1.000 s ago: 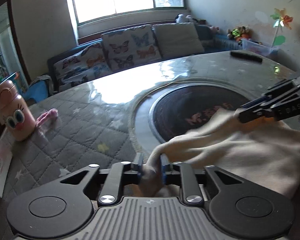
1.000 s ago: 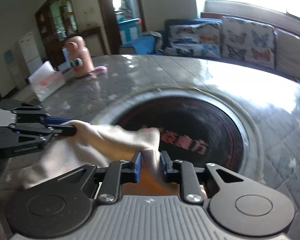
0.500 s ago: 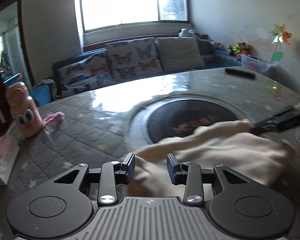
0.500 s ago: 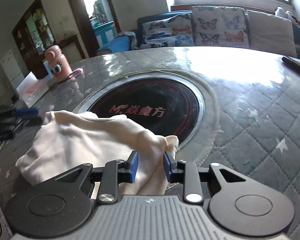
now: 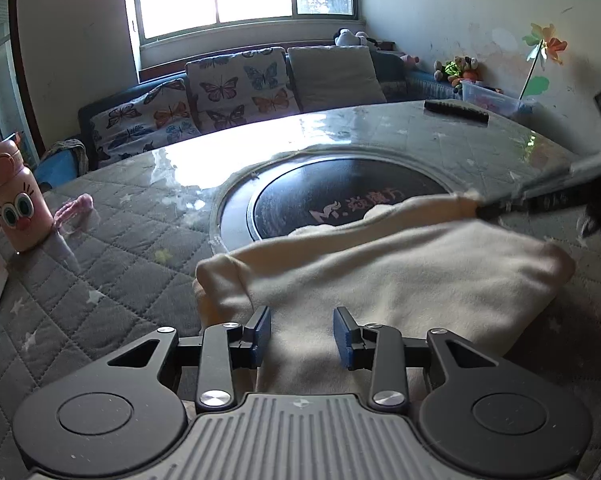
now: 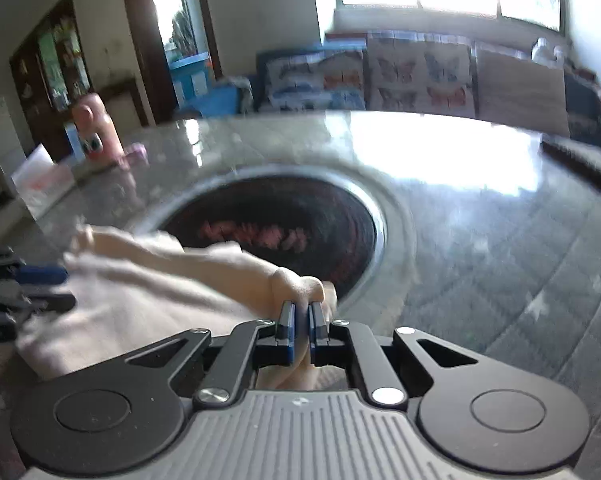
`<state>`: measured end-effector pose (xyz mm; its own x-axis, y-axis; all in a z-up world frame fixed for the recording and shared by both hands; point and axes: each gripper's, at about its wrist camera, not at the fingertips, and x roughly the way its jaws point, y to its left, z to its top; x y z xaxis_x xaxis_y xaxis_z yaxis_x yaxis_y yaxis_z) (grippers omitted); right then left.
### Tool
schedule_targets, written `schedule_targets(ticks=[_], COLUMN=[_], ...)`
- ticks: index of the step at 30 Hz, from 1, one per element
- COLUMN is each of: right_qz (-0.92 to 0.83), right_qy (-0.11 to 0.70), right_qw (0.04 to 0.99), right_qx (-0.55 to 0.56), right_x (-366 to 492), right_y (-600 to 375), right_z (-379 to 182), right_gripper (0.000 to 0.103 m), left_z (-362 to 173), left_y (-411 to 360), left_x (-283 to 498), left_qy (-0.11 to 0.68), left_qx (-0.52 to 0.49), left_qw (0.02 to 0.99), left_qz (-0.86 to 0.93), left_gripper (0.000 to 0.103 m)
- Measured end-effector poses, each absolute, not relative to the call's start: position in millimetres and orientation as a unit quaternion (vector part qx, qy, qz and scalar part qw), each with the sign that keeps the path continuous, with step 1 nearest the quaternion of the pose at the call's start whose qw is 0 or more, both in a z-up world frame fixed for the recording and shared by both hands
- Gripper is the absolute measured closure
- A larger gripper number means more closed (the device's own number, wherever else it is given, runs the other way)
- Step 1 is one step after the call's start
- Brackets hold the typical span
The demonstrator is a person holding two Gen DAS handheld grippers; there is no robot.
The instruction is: Fold clothes
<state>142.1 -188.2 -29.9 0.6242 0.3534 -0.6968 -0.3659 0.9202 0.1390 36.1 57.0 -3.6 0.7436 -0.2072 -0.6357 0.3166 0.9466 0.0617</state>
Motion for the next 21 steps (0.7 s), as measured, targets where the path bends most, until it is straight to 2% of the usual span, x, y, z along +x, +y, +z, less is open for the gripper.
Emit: schedule_targets(ticks=[1, 6, 11, 21], right_qz=[0.194, 0.206, 0.259, 0.284], right_qy=[0.383, 0.354, 0.356, 0.383], right_qw=[0.903, 0.912, 0.898, 0.878], right_qx=[-0.007, -0.006, -0.012, -0.031], right_x=[142.1, 139.4, 148.6, 180.6], right_y=[-188.7, -181.7, -152.2, -107.1], right_z=[-29.6, -10.3, -6.3, -25.8], right_gripper=[0.088, 0.087, 0.087, 0.087], left_z=[-0.7, 9.2, 5.3, -10.1], left_y=[57.5, 54.8, 45.2, 34.0], left_x=[36.4, 51.5, 76.1, 110.9], left_qy=[0.326, 0.320, 0.335, 0.358], left_qx=[0.082, 0.081, 0.069, 0.062], left_qw=[0.931, 0.933, 0.927, 0.918], left_qz=[-0.142, -0.144, -0.156, -0.157], left_gripper=[0.066, 0.067, 0.077, 0.078])
